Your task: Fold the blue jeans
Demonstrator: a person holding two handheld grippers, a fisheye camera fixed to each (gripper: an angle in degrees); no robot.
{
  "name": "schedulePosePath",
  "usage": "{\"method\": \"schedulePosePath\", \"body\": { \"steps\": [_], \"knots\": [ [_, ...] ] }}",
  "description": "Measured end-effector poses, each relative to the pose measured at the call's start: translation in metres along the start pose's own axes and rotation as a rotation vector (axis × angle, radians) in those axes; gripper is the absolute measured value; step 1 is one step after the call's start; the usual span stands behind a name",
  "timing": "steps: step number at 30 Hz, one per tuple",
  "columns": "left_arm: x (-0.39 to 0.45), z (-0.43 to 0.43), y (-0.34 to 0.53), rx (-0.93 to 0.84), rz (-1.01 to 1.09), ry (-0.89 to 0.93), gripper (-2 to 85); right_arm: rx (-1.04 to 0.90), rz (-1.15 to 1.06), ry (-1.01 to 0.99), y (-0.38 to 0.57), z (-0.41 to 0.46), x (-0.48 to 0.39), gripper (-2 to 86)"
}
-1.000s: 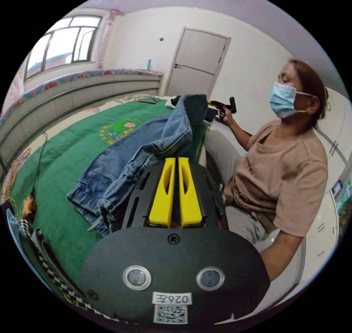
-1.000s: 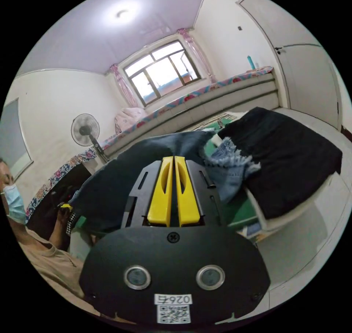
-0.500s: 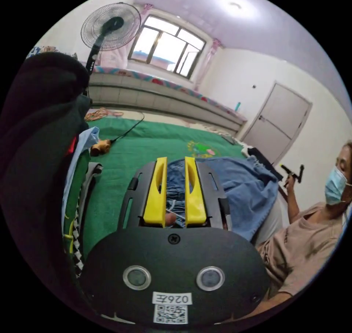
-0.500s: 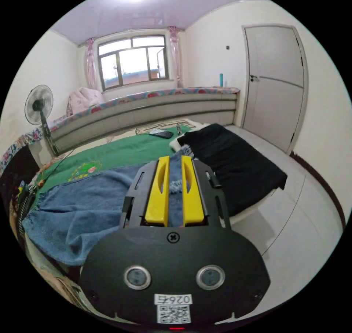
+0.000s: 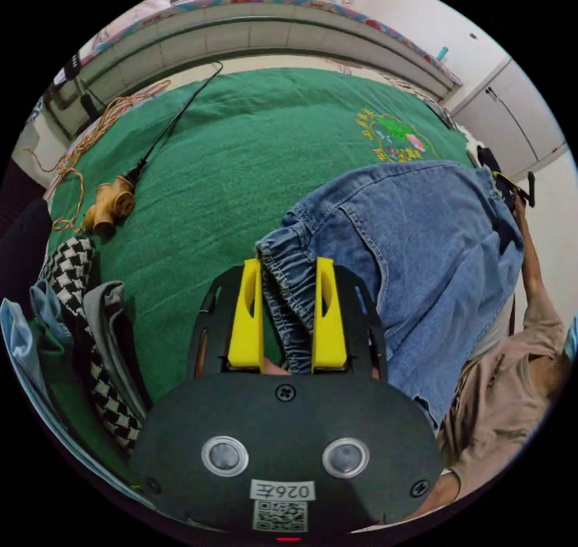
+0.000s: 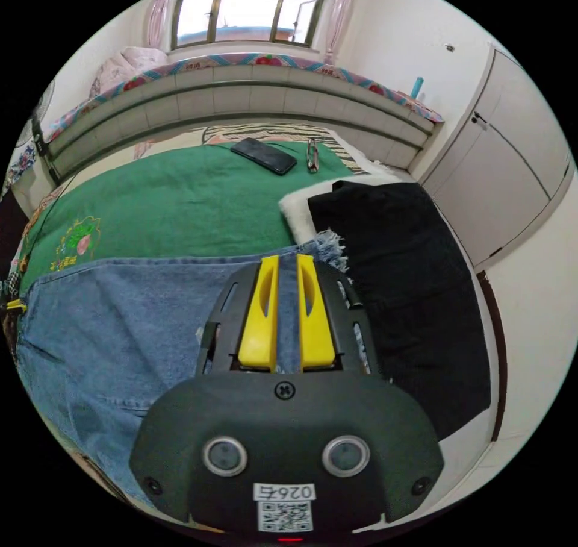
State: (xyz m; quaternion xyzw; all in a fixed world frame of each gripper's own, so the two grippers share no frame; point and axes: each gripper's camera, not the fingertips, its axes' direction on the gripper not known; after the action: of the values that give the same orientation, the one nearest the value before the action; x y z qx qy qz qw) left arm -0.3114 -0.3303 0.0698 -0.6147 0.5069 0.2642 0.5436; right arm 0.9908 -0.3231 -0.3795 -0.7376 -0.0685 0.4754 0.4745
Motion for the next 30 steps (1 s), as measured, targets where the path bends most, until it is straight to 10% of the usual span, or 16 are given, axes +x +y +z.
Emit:
{"method": "schedulePosePath", "body": {
  "steps": [11, 19, 30],
  "knots": [
    [-0.014, 0.002, -0.006, 0.009, -0.008, 0.179, 17.9, -0.201, -0.49, -0.23, -0.063, 0.086, -0.085, 17.1],
    [0.009, -0.01, -0.005, 0.027, 0.006, 0.027, 5.4, -0.348, -0.409, -0.373, -0.074, 0.111, -0.105, 0.1],
    [-0.003, -0.101, 0.038, 0.254, -0.035, 0.017, 4.2, -0.025, -0.464, 0.08, -0.073, 0.015, -0.173, -1.2]
  ]
}}
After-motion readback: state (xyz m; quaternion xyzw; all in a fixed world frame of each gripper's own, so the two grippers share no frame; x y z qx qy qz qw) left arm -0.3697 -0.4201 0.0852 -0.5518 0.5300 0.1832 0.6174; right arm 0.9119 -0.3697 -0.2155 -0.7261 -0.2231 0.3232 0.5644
